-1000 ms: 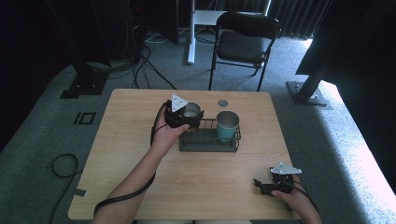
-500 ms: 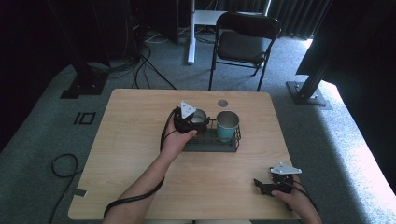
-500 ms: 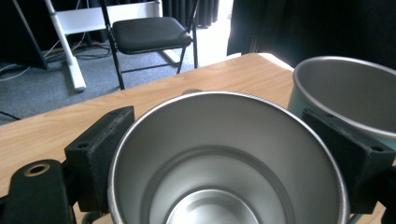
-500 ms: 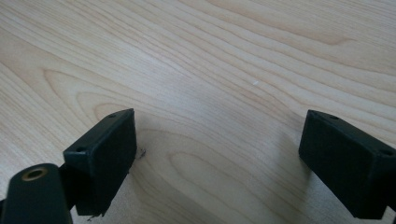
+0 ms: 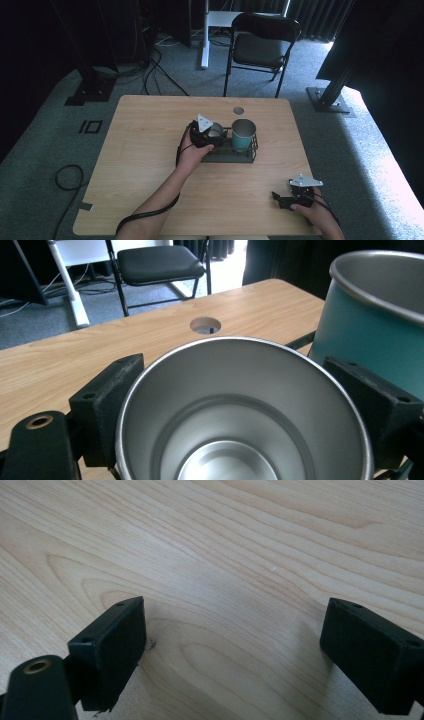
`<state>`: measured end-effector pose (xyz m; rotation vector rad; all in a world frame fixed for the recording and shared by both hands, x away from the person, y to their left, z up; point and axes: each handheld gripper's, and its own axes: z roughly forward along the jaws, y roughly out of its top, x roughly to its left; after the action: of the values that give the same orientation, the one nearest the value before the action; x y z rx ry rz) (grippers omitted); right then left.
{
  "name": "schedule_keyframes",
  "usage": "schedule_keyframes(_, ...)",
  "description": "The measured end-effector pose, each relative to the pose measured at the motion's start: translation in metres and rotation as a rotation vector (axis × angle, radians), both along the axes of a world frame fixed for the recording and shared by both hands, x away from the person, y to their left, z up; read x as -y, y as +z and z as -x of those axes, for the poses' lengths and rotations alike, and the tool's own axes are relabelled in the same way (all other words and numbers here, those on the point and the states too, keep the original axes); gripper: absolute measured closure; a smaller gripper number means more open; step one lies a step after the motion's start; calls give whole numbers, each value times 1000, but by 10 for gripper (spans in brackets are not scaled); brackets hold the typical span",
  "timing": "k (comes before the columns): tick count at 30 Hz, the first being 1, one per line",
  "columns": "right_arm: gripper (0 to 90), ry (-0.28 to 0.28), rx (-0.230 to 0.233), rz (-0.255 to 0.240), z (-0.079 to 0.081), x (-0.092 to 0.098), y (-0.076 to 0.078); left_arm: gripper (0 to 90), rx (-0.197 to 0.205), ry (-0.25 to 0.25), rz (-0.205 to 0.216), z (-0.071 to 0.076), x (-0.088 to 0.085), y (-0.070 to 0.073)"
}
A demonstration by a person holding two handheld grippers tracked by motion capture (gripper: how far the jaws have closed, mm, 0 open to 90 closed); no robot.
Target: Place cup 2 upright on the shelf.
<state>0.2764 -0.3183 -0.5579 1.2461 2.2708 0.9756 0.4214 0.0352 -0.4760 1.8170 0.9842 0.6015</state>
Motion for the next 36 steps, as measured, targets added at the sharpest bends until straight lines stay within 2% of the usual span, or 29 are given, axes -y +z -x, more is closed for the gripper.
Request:
schedule_keyframes(4,108,0,0,0,0,0,0,139,-5,-8,3,0,2,-3)
schedule_keyframes(9,108,0,0,0,0,0,0,137,7,-29,-27,2,4,-5)
schedule_keyframes(12,108,0,0,0,0,0,0,94,-7,-46,-36,2,4,-5)
schedule_keyframes(14,108,0,0,0,0,0,0,68,-11,-45,-21,2,3,-3)
schedule_keyframes(16,108,0,0,0,0,0,0,25,-6,-53,-24,2,2,0)
schedule_keyframes(25,108,0,0,1,0,0,0,25,-6,-72,-8,8,-4,11)
schedule_keyframes(32,108,0,0,1,0,0,0,25,-3,-81,38,14,-13,20)
schedule_keyframes(36,108,0,0,0,0,0,0,25,10,-75,32,17,-20,26)
